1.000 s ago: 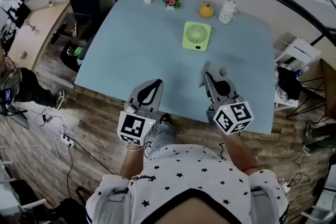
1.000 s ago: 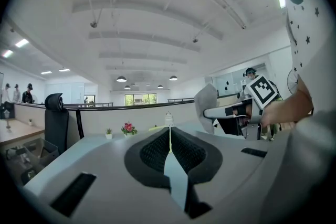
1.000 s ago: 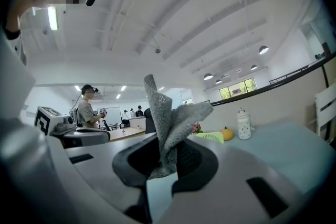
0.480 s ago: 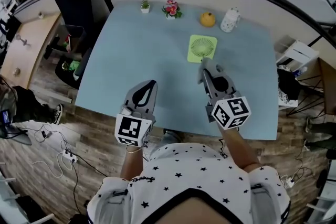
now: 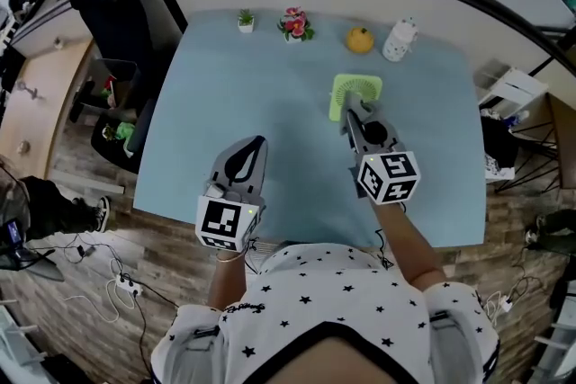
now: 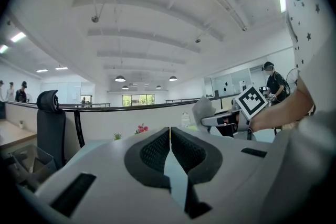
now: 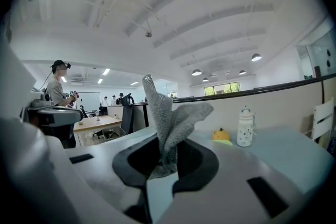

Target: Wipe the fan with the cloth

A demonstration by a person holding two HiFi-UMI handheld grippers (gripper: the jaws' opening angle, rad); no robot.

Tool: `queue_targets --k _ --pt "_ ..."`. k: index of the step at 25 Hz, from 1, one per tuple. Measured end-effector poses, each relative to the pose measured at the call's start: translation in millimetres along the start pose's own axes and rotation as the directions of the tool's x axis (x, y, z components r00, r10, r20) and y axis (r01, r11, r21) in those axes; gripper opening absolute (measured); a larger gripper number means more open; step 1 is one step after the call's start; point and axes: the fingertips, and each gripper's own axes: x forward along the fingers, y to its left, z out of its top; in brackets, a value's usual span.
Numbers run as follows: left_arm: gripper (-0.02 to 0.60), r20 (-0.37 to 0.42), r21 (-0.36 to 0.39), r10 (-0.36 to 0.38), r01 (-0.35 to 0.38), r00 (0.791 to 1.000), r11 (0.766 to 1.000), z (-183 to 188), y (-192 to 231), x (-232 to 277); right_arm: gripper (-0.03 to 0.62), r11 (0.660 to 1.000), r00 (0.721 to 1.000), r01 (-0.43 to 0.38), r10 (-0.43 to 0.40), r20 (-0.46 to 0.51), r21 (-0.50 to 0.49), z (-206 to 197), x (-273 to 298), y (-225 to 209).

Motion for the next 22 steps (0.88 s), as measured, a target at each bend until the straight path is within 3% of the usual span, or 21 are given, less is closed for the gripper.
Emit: queue_targets --k 12,22 --pt "0.031 -0.032 -0.055 -0.048 0.046 0.998 0.997 -23 37 34 0.049 0.995 0.986 0.093 -0.097 -0.138 -0.034 -42 78 -23" --pt "0.031 -0.059 -0.094 -0.024 0.018 0.998 0.995 -41 60 43 0.049 0.989 0.963 0.131 -0.143 -0.228 -0.069 -70 110 -40"
